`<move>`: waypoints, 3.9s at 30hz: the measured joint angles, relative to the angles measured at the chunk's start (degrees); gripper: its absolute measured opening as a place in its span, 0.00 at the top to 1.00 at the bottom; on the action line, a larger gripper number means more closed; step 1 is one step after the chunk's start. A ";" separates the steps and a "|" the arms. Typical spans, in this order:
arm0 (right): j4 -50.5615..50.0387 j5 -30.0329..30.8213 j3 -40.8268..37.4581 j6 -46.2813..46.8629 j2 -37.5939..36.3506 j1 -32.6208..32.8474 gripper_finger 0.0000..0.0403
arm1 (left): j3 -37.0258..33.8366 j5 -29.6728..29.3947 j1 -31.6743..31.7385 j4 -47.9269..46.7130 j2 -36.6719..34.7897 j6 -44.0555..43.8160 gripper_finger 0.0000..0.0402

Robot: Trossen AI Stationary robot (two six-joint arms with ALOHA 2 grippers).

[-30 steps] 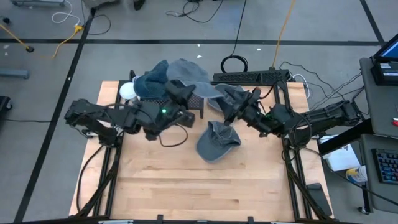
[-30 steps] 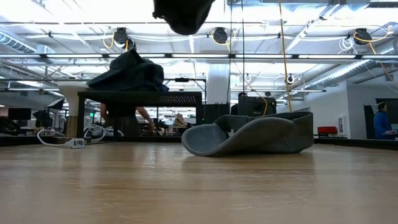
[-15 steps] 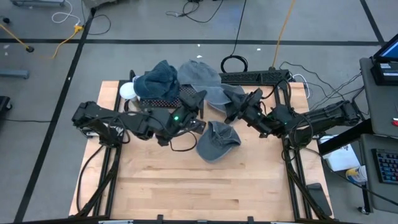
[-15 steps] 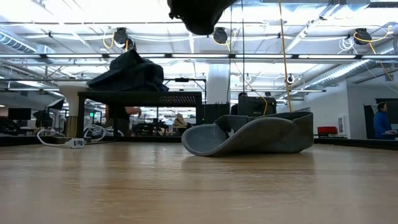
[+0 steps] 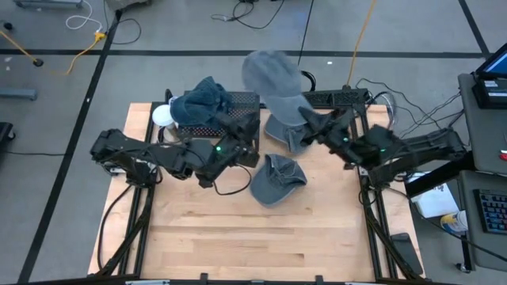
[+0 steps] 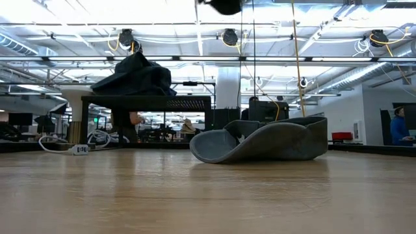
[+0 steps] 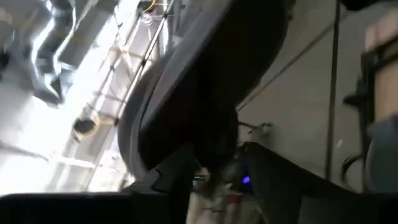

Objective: Pick & Place hat
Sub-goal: Put the bottom left gray cap on the shelf

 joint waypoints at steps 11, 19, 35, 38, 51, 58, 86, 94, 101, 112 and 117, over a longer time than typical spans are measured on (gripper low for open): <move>-17.31 -15.62 -3.11 -17.71 -15.74 -0.35 1.00 | 0.00 0.53 -1.07 -6.72 -7.09 -39.15 0.30; -27.48 -32.50 -3.50 -28.10 -23.42 -0.37 1.00 | 0.00 20.08 1.76 -22.09 -15.82 -75.51 0.27; -41.45 -46.42 -3.50 -37.48 -26.27 -0.35 1.00 | 0.02 63.90 14.36 -27.10 -18.24 -116.92 0.30; -41.83 -46.67 -3.50 -38.41 -25.70 -0.35 1.00 | 0.00 64.26 14.41 -20.75 -15.89 -116.97 0.30; -40.25 -46.57 -3.46 -42.83 -23.84 -0.37 1.00 | -0.04 71.92 15.27 -5.24 -6.19 -122.78 0.30; -41.17 -44.85 -3.46 -44.54 -23.47 -0.39 1.00 | 0.02 78.44 15.28 12.77 -2.79 -128.71 0.30; -40.55 -48.28 -3.44 -46.52 -21.52 -2.91 1.00 | 0.00 100.54 20.35 23.11 -1.92 -144.73 0.30; -42.54 -48.20 -3.44 -36.43 -25.68 -2.91 1.00 | 0.00 106.52 26.06 7.36 -7.07 -130.87 0.30; -42.84 -48.80 -3.44 -30.86 -26.22 -3.93 1.00 | 0.02 104.14 30.62 -14.34 -11.45 -116.46 0.30; -41.00 -54.29 -3.44 -28.55 -23.69 -15.36 1.00 | 0.02 103.88 35.93 -27.44 -16.31 -103.48 0.30; -34.82 -65.01 -3.44 -24.95 -18.42 -24.96 1.00 | 0.02 105.21 39.22 -33.49 -19.21 -101.28 0.30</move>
